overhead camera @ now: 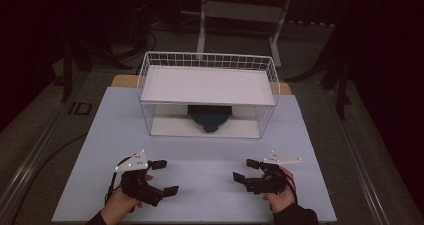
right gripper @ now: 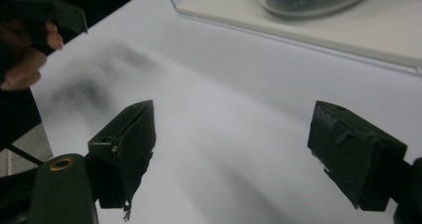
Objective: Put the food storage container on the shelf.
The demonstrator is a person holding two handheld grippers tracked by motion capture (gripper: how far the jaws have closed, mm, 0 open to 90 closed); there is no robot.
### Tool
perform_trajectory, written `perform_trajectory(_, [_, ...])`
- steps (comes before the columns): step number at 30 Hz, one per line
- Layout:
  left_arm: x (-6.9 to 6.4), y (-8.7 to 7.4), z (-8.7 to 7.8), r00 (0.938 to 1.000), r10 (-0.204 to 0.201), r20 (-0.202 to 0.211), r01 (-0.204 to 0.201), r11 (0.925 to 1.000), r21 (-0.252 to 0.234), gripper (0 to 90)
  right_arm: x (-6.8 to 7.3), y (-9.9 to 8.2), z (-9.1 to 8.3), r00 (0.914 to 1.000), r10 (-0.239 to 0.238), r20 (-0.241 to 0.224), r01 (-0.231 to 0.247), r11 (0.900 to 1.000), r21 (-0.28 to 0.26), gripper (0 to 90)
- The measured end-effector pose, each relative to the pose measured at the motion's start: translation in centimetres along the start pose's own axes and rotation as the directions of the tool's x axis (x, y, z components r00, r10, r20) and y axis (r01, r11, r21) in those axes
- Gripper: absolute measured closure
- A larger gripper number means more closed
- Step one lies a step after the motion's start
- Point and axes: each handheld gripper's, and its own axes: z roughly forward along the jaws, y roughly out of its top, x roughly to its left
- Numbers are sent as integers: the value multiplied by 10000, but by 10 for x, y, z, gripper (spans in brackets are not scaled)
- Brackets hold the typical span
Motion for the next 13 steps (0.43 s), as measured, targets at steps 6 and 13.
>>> perform_trajectory(6, [0,-2,2,10000,95,8,-95,9999,71,0,-7,-11,-6,9996,10,273,-11,10000,58,190])
perform_trajectory(13, [0,-3,2,10000,71,24,-71,9999,87,0,-10,-13,-6,9991,4,415,-7,10000,70,190])
